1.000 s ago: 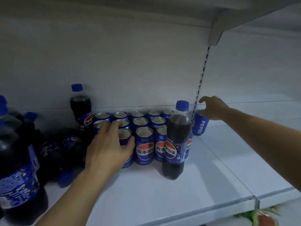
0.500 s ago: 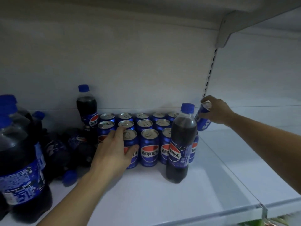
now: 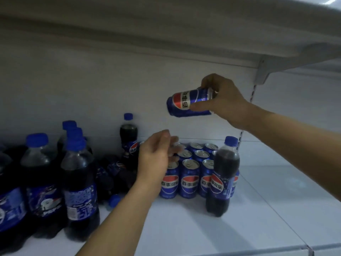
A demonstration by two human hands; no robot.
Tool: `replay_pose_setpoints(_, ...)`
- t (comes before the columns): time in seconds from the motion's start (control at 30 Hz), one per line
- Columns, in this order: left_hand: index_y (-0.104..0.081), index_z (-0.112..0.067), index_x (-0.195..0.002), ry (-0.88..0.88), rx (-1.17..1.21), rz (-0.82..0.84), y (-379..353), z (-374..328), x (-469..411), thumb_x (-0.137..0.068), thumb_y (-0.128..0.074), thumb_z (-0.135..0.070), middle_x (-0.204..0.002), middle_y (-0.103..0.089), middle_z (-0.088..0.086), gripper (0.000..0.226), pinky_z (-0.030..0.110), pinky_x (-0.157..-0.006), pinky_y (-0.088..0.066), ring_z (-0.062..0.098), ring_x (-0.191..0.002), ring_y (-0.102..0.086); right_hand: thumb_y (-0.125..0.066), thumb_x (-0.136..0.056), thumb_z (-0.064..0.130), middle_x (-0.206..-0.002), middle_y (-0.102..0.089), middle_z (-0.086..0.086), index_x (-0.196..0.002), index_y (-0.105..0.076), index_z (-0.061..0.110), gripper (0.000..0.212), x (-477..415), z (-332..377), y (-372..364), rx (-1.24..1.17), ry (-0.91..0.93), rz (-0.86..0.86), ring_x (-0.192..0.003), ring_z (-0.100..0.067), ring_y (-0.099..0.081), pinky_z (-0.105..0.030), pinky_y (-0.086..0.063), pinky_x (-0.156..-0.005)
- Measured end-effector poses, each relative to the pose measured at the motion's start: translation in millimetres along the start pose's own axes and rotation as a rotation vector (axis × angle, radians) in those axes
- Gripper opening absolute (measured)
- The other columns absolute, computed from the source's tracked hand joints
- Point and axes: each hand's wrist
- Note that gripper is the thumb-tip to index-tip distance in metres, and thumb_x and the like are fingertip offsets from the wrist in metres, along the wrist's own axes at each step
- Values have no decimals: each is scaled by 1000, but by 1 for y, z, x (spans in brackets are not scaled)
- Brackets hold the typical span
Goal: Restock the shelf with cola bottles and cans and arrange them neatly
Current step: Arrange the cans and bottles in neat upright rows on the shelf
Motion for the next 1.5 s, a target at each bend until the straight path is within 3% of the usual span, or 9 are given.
replay_pose_setpoints(0.1,-59,-13,-131,198,438,101,-2,-19,-2,-98,-53,-43,-121,-72,10,46,42,-94,-56,24,-109,-71,-91,-65,9,-106,-64,0,-94,-54,19,49,13,26,-43,-42,65,136,-84,-10,-67,-22,-59,-65)
replay_pose_setpoints(0.2,-58,-19,-135,193,600,109,20,-23,-8,-101,-52,-41,-124,-70,12,41,54,-89,-58,30,-111,-70,-91,-68,16,-103,-65,4,-101,-56,15,49,19,34,-76,108,95,292,-83,-9,-67,-19,-57,-67)
replay_pose_setpoints(0.37,-50,-23,-143,79,470,159,52,-21,-22,-103,-50,-31,-127,-69,7,40,52,-91,-57,27,-113,-69,-81,-83,26,-129,-57,3,-138,-41,36,68,1,44,-87,10,-23,465,-102,-14,-68,-35,-60,-86)
replay_pose_setpoints(0.53,-49,-18,-145,-49,345,122,69,-7,-28,-99,-53,-28,-133,-67,7,48,42,-98,-54,22,-122,-64,-79,-86,23,-134,-55,10,-142,-49,32,64,-27,56,-99,219,127,684,-112,-6,-60,-21,-58,-83)
replay_pose_setpoints(0.63,-60,-26,-131,-114,88,-64,75,5,-32,-106,-46,-20,-120,-71,-3,29,34,-95,-55,7,-109,-68,-83,-81,28,-128,-55,7,-135,-50,30,63,-31,46,-110,309,100,662,-110,-11,-60,-25,-56,-84)
replay_pose_setpoints(0.73,-60,-27,-117,-158,-556,-111,90,17,-27,-98,-46,-3,-104,-66,-12,33,15,-77,-51,-3,-90,-64,-84,-79,36,-132,-53,3,-131,-49,31,63,-22,23,-124,487,116,642,-112,-19,-56,-33,-49,-91)
replay_pose_setpoints(0.9,-57,-23,-111,47,-1527,204,113,52,-15,-88,-62,-41,-122,-55,-1,31,53,-106,-35,24,-125,-45,-85,-78,38,-138,-52,1,-135,-50,31,67,-3,2,-143,518,84,647,-109,-16,-51,-29,-43,-88)
replay_pose_setpoints(1.2,-66,-25,-92,-91,-1584,56,120,72,-13,-71,-70,-43,-120,-43,0,28,48,-112,-28,24,-123,-40,-83,-80,37,-142,-51,-2,-137,-47,28,69,6,-5,-156,536,38,654,-107,-16,-47,-29,-38,-86)
replay_pose_setpoints(1.5,-63,-31,-107,-114,-1661,116,131,84,-13,-76,-70,-53,-143,-36,0,38,55,-121,-11,25,-139,-28,-81,-82,35,-145,-47,-2,-139,-45,29,68,12,-11,-161,471,-58,659,-107,-17,-47,-30,-40,-85)
Point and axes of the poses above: each hand's wrist, its own x-axis away from the middle knuckle, its own y-axis out of the back of the hand, z = x × y
